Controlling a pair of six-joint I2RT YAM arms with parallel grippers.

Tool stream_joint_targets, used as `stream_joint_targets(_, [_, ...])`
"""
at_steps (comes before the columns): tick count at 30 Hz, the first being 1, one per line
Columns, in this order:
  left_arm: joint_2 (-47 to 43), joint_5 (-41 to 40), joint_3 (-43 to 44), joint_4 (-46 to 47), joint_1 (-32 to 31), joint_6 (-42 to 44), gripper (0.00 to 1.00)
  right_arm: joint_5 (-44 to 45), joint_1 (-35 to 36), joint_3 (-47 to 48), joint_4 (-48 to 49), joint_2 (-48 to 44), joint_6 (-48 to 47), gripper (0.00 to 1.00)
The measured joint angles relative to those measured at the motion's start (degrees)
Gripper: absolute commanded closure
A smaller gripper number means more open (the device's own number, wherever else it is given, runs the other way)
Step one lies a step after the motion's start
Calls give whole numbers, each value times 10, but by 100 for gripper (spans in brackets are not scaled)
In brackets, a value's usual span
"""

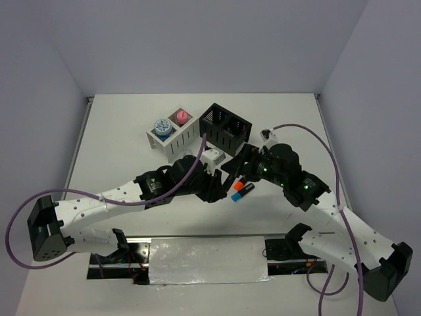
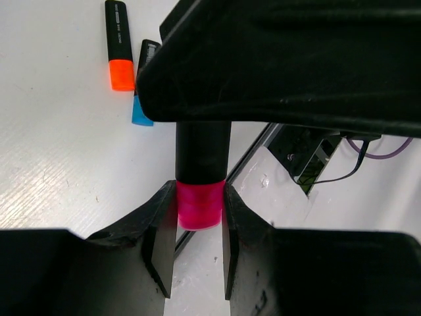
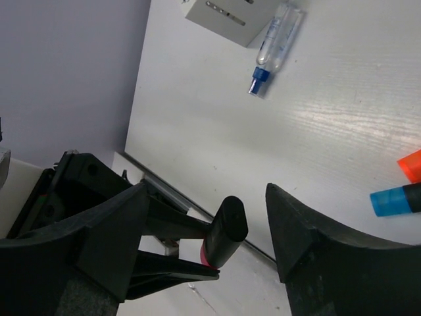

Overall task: Sort the stationery into containers
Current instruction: Place the pen in the storage box.

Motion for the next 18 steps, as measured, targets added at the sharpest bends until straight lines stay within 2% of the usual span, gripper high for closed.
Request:
stream_joint_targets(1, [-1,0,0,0,0,0,100,-1,4,0,0,1,2,31])
stream_joint_targets(3, [-2,-2,0,0,0,0,100,-5,11,0,1,1,6,39])
stream_joint_targets(6, [-2,-5,0,0,0,0,100,-13,18,0,2,2,10,41])
stream_joint_targets(8, [-2,-5,2,-1,0,0,100,-14,20,0,2,5,10,56])
stream_joint_targets(9, [-2,-5,4,-2,0,0,100,-14,20,0,2,8,10,72])
stream_joint_targets(11, [-2,-8,10,-6,0,0,100,-9,20,0,2,15,7,82])
stream_joint_targets(13, [-2,-13,15,-17,0,-1,98,-6,20,1,3,23,4,99])
stream_joint_targets(14, [-2,-16,15,-22,0,-1,95,-5,20,2,3,28,1,100])
stream_joint_targets(15, [-2,-20,16,-24,0,-1,89,-5,20,4,3,33,1,100])
stream_joint_targets(16, [-2,-24,16,-25,0,-2,55,-4,21,10,1,41,-3,100])
stream_joint_targets(18, [-2,-40,21,-31,0,1,1,6,23,30,-4,60,-15,100])
